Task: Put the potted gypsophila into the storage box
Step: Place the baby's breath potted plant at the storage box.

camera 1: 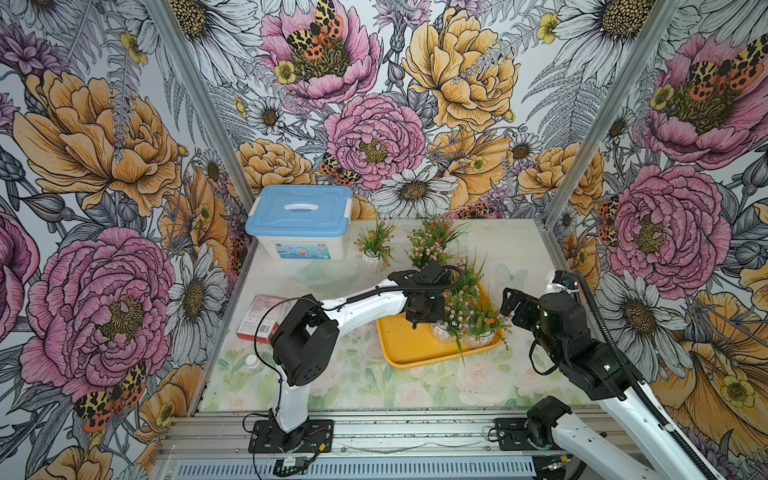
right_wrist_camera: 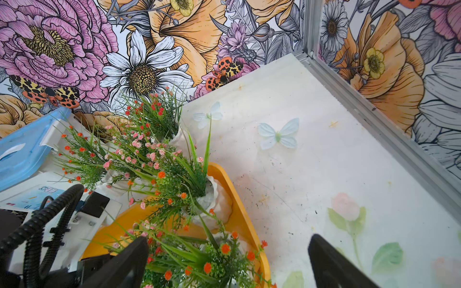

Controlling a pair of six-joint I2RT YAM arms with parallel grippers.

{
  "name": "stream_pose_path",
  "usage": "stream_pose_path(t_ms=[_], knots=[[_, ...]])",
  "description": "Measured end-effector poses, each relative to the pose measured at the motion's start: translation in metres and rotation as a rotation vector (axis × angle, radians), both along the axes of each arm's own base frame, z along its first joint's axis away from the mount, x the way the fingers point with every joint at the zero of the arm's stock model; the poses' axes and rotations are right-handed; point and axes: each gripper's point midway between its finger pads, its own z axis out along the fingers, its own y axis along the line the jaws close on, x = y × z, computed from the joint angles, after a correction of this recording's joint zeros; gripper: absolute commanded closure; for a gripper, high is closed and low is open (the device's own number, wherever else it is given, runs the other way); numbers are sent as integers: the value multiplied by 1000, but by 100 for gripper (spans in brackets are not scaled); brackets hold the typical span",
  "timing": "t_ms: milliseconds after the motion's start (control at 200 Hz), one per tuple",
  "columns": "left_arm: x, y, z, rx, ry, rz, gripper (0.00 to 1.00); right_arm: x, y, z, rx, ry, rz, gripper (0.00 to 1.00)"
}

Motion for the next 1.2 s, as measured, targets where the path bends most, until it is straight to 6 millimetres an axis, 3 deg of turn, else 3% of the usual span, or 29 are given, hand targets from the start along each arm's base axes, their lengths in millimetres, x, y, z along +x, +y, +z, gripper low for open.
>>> stream_pose_path(t_ms=[370,635,790,890,985,1085,1200], knots=[[-32,-4,-1,3,78,-92,100,5,3,-11,-24,46,0,1],[-36,-10,4,-15,67,-136,71,5,3,-11,-24,46,0,1],[-32,-8,25,-56,36,-127,58,8,4,-15,-35,65,0,1],[-17,2,56,-114,-16,-93,55,15,8,-11,-45,79,1,1],[10,26,87,-166,-80,-23,53,27,13,-6,-64,94,2,1],[47,65,107,-182,-142,80,51,43,21,1,-92,109,13,1],[85,115,113,-153,-185,210,52,67,35,12,-106,89,36,1]])
